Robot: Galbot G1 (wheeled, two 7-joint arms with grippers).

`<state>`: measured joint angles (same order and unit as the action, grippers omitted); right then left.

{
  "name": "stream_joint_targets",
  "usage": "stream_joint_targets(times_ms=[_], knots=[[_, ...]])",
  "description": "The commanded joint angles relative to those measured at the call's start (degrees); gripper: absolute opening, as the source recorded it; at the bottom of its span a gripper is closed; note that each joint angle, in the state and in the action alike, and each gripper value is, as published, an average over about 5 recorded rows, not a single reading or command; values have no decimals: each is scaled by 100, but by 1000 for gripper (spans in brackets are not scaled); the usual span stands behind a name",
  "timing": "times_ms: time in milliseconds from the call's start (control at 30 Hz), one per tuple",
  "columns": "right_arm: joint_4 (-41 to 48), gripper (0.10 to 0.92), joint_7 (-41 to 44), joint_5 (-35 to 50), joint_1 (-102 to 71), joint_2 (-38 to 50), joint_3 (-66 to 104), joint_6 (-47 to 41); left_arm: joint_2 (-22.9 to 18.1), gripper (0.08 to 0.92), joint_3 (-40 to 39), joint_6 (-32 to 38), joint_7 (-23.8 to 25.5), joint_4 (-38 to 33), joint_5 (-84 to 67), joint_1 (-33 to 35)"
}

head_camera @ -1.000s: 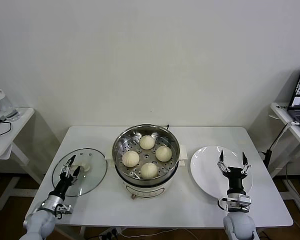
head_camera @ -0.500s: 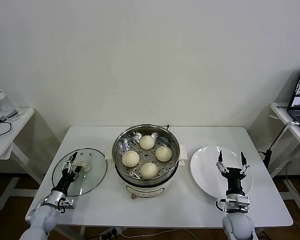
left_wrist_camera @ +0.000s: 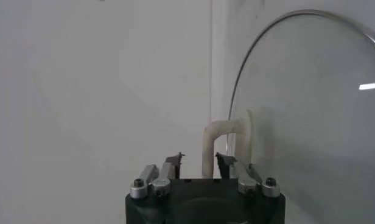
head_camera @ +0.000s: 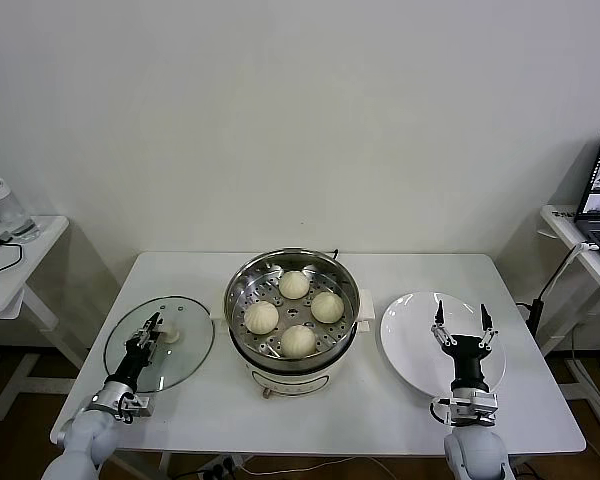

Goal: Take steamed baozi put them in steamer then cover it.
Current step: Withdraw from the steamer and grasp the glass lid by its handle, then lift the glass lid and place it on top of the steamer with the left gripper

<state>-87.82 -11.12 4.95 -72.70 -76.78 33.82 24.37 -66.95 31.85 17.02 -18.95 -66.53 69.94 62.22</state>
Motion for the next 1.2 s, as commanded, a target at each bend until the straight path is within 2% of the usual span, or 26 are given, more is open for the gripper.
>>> stream_joint_targets(times_ms=[33, 167, 267, 567, 733, 867, 1000, 1100, 1200], knots=[[4, 823, 5, -38, -5, -7, 1, 27, 12, 319, -14, -18, 42, 86, -138, -39], [17, 823, 26, -69, -8, -24, -6, 67, 46, 215, -8, -22, 59, -13, -359, -17], [33, 823, 37, -127, -5, -34, -10, 101, 120, 193, 70, -122, 134, -435, -671, 105], [79, 823, 50, -211, 16, -49, -3, 156, 547, 193, 792, -1299, 566, -3248, -1626, 780], [76, 823, 49, -213, 25, -72, 22, 162, 706, 193, 827, -1788, 837, -4604, -1790, 1048], [83, 823, 48, -216, 22, -84, 56, 172, 714, 193, 404, -2230, 1158, -5613, -1748, 1195], [114, 823, 49, -236, 18, -98, 79, 176, 682, 193, -534, -2958, 1497, -6339, -1584, 1085], [153, 823, 44, -281, 24, -116, 85, 162, 571, 193, -1318, -3489, 1790, -6570, -1258, 826], [207, 823, 32, -335, 43, -147, 90, 153, 390, 193, -2040, -3841, 2092, -6441, -830, 528]])
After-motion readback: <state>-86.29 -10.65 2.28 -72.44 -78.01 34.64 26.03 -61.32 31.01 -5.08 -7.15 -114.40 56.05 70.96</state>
